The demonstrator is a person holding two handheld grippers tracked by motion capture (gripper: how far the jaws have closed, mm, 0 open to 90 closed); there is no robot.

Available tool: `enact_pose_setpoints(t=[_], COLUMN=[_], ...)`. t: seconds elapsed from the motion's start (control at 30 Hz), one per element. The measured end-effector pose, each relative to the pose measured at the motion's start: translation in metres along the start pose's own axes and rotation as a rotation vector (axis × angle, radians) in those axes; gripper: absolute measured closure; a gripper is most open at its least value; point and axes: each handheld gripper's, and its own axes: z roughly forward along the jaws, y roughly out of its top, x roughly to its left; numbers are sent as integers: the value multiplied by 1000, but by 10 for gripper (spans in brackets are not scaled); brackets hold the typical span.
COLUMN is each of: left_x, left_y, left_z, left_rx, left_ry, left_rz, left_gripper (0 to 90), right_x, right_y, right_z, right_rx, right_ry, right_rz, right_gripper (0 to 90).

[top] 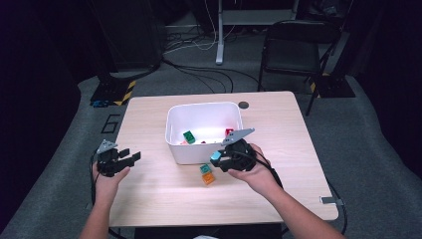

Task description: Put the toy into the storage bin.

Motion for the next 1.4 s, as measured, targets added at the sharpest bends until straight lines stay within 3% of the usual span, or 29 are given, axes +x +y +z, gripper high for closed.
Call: enact_pose_setpoints(t=[0.37,0.9,1.4], left_x=[0,1,2], left_y=[0,0,0], left_z=[0,0,0], left_rx=[1,1,-4], left_ry=[0,-1,0], left_rz=[-1,-3,-4], left_gripper=[430,429,429], right_x=[-6,-21,-37], right_y=[25,55,78], right_z=[-5,-6,9], right_rx=[-10,-40,-32], right_ry=[-2,-8,-38], right_rz=[-21,2,22], right_gripper=[581,581,582])
